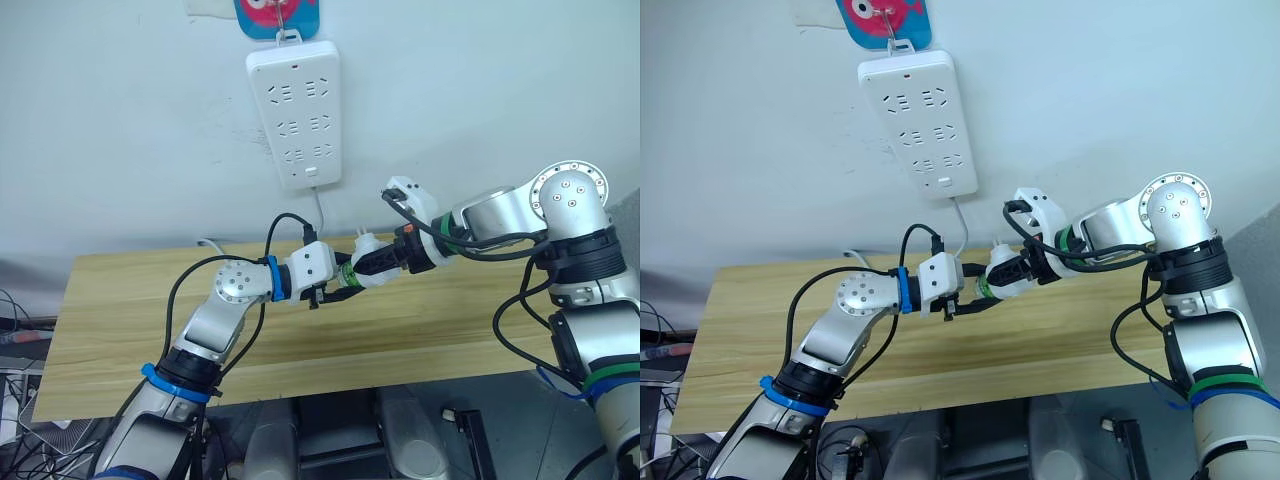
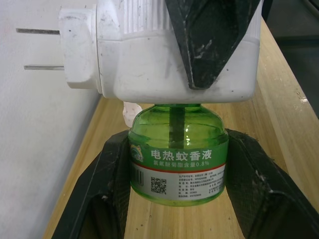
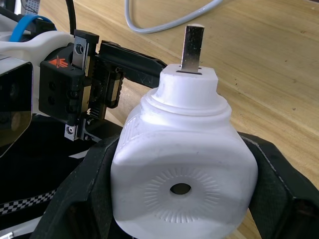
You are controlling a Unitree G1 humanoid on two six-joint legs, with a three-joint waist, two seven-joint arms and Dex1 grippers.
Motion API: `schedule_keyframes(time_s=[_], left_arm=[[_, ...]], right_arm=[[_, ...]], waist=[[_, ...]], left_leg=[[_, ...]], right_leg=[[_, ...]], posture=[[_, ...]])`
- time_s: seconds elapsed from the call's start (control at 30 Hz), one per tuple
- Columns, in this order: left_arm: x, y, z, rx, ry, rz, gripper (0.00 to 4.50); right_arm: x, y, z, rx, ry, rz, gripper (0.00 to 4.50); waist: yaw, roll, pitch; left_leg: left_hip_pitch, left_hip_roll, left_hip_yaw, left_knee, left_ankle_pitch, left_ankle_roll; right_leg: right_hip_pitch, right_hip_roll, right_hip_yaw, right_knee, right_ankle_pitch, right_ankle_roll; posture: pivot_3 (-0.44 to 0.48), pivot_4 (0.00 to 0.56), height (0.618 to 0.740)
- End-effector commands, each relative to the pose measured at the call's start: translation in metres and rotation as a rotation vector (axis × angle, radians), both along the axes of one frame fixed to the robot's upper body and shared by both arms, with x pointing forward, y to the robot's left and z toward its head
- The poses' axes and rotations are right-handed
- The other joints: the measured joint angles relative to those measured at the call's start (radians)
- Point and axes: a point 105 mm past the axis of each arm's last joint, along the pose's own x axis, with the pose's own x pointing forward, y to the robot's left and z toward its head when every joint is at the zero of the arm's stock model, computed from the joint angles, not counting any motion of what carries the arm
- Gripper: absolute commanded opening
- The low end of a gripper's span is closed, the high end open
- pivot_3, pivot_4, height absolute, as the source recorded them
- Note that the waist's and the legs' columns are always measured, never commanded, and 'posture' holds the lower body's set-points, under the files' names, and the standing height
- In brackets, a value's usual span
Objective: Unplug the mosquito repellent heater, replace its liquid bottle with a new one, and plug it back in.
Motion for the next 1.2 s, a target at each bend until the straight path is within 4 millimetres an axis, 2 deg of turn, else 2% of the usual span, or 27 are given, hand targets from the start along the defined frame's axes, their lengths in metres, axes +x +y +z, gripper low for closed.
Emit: schedule_keyframes(time_s=[0.03,0.37,0.5,0.53,0.8,0.97,1.2], left_arm=[[-0.004,-0.006,0.006,-0.015,-0.026,-0.035,2.23],[-0.004,-0.005,0.006,-0.015,-0.042,-0.037,2.23],[-0.004,-0.005,0.007,-0.018,-0.047,-0.036,2.23],[-0.004,-0.005,0.007,-0.019,-0.047,-0.036,2.23],[-0.003,-0.003,0.008,-0.028,-0.048,-0.026,2.23],[-0.003,0.001,0.010,-0.049,-0.045,-0.008,2.23],[-0.005,0.013,0.009,-0.077,-0.030,0.030,2.23]], right_arm=[[-0.005,0.005,0.016,0.052,-0.030,0.045,3.07],[-0.006,0.005,0.017,0.057,-0.035,0.043,3.07],[-0.007,0.006,0.017,0.055,-0.041,0.056,4.35],[-0.008,0.006,0.017,0.056,-0.041,0.057,4.44],[-0.006,0.005,0.021,0.076,-0.051,0.046,4.44],[-0.005,-0.002,0.022,0.089,-0.064,0.021,4.44],[-0.024,-0.007,0.029,0.202,-0.111,0.070,4.44]], waist=[[0.000,0.000,0.000],[-0.001,0.000,0.000],[-0.002,0.000,0.000],[-0.003,0.000,0.000],[-0.005,0.000,0.000],[-0.005,0.000,0.000],[-0.007,0.000,0.000]], left_leg=[[0.000,0.000,0.000,0.000,0.000,0.000],[0.000,0.000,0.000,0.000,0.000,0.000],[0.000,0.000,0.000,0.000,0.000,0.000],[0.000,0.000,0.000,0.000,0.000,0.000],[0.000,0.000,0.000,0.000,0.000,0.000],[0.000,0.000,0.000,0.000,0.000,0.000],[0.000,0.000,0.000,0.000,0.000,0.000]], right_leg=[[0.000,0.000,0.000,0.000,0.000,0.000],[0.000,0.000,0.000,0.000,0.000,0.000],[0.000,0.000,0.000,0.000,0.000,0.000],[0.000,0.000,0.000,0.000,0.000,0.000],[0.000,0.000,0.000,0.000,0.000,0.000],[0.000,0.000,0.000,0.000,0.000,0.000],[0.000,0.000,0.000,0.000,0.000,0.000]], posture=[[-0.224,0.275,0.730],[-0.228,0.275,0.730],[-0.229,0.276,0.730],[-0.229,0.276,0.730],[-0.229,0.276,0.730],[-0.234,0.276,0.730],[-0.241,0.281,0.730]])
